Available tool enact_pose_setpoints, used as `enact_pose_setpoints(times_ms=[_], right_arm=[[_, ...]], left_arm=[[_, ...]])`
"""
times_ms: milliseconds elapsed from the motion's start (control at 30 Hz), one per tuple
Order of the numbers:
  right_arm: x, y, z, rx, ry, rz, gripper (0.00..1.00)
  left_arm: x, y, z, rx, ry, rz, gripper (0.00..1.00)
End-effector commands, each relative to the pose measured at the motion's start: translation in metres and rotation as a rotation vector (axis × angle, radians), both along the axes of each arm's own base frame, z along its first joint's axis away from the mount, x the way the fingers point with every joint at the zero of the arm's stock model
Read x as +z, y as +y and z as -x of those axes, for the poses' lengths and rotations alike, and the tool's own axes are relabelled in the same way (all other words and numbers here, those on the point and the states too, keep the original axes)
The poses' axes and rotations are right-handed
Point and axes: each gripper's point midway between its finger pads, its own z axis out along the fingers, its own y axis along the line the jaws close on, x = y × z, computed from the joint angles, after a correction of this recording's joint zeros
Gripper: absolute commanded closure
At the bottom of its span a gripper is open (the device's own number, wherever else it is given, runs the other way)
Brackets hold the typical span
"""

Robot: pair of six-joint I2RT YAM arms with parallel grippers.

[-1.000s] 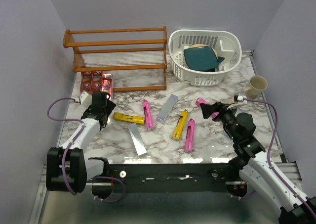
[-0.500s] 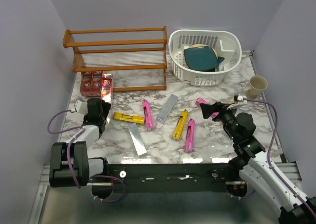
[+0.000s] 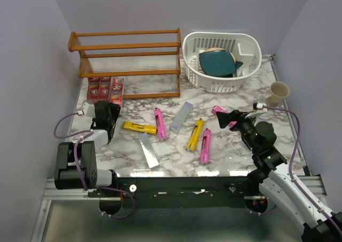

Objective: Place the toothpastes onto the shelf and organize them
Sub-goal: Place the toothpaste on the shelf.

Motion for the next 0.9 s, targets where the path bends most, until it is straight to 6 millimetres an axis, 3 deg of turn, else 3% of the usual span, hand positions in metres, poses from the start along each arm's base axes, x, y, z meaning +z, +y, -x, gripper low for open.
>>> enact_pose_setpoints(times_ms=[0, 633, 867], right_arm=[[0.001, 0.002, -0.001, 0.010, -0.017, -0.010, 0.01], [0.000, 0.003, -0.003, 0.010, -0.013, -0.007, 0.01], [-0.001, 0.003, -0.003, 0.012, -0.013, -0.007, 0.01]], left_arm=[[0.028, 0.001, -0.022, -0.005, -0.092, 0.004, 0.36], [0.044, -0.002, -0.054, -0.041, -0.130, -0.007, 0.36], [0.049, -0.004, -0.059, -0.083, -0.117, -0.045, 0.30]])
